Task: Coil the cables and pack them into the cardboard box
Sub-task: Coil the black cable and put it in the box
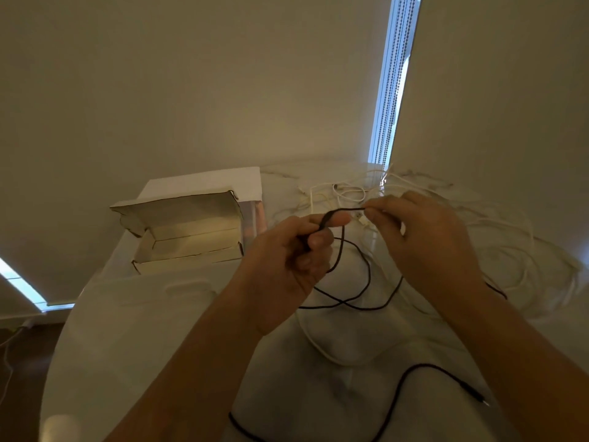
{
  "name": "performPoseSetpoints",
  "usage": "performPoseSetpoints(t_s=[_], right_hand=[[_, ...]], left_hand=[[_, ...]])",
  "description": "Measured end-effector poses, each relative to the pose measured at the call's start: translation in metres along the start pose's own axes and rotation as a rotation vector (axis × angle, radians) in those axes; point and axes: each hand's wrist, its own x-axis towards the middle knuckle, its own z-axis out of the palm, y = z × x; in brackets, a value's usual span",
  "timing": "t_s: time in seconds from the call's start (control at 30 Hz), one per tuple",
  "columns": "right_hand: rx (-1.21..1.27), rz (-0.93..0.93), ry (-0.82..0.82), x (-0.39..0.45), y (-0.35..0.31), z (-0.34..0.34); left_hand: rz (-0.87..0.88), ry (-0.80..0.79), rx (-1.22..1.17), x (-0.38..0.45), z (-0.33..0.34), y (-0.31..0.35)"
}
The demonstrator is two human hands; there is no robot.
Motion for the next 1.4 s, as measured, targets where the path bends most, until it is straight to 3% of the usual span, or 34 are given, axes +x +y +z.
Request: performPoseSetpoints(t_s=[0.17,0.43,0.57,0.67,0.83,0.93,1.13,1.27,1.4], right_hand=[[0.038,-0.015,-0.173,-0.011,-0.022,0.006],[0.030,-0.149,-0.417,-0.040,-0.076,0.013],[-0.032,-0.222,-0.282,-0.047,-0.084,0.008],[-0.012,-0.265,-0.235,-0.042,-0.081,-0.001],[0.005,-0.282,-0.100,-0.026,-0.064,-0.016],[-0.001,-0.247,-0.051,-0.015,-0.045,-0.019],[0.083,-0.196,0.016,-0.002,-0.013,-0.006],[0.115,-0.132,0.007,0.000,-0.003,0.004],[0.139,-0.038,-0.112,-0.003,-0.003,0.007]], left_hand=[[0.139,0.098,-0.083,0.004,-0.009,0.004],[0.354,0.277,-0.018,0.009,-0.025,0.013],[0.410,0.374,0.056,0.009,-0.025,0.013],[0.391,0.398,0.285,0.009,-0.020,0.009],[0.240,0.291,0.648,0.004,-0.013,0.001],[0.129,0.225,0.705,0.002,-0.008,-0.002],[0.064,0.195,0.603,0.000,-0.003,-0.002],[0.006,0.120,0.299,0.000,-0.001,0.001],[0.074,0.112,0.058,0.000,-0.001,0.004]])
